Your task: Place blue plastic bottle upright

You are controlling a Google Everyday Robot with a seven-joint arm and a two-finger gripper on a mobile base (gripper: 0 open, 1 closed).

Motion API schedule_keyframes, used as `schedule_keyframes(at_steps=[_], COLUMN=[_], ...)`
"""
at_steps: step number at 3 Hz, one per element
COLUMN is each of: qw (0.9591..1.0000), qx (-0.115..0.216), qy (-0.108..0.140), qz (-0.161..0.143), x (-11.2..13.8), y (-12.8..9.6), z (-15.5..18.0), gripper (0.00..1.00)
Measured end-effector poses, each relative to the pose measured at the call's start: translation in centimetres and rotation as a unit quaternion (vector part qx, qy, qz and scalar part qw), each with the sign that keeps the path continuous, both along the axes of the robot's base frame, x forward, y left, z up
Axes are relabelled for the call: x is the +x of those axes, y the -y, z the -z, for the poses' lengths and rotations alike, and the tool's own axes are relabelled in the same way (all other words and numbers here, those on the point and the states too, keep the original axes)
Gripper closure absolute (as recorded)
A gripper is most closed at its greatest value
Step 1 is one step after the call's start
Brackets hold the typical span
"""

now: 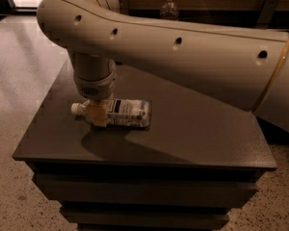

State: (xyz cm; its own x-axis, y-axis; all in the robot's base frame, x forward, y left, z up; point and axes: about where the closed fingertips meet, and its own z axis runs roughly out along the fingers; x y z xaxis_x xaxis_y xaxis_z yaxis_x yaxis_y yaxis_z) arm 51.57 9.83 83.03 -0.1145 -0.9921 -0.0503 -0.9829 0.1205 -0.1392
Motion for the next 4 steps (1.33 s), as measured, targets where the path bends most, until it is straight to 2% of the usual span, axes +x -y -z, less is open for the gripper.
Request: schedule_keyframes(at_steps=[1, 2, 3, 4], qw=[0.9998, 0.9983, 0.993, 0.9806], qx=[0.012, 0.049, 0.104, 0.183], qy=[0.003, 0.013, 0.029, 0.031], qz=[-0.014, -0.03, -0.047, -0.064], x=[0.1, 0.5, 0.9, 1.3], y=[-0.3, -0.4, -0.5, -0.3], z=[-0.4, -2.5, -5.6, -7.6], gripper=[0.88, 1.0, 1.0, 1.0])
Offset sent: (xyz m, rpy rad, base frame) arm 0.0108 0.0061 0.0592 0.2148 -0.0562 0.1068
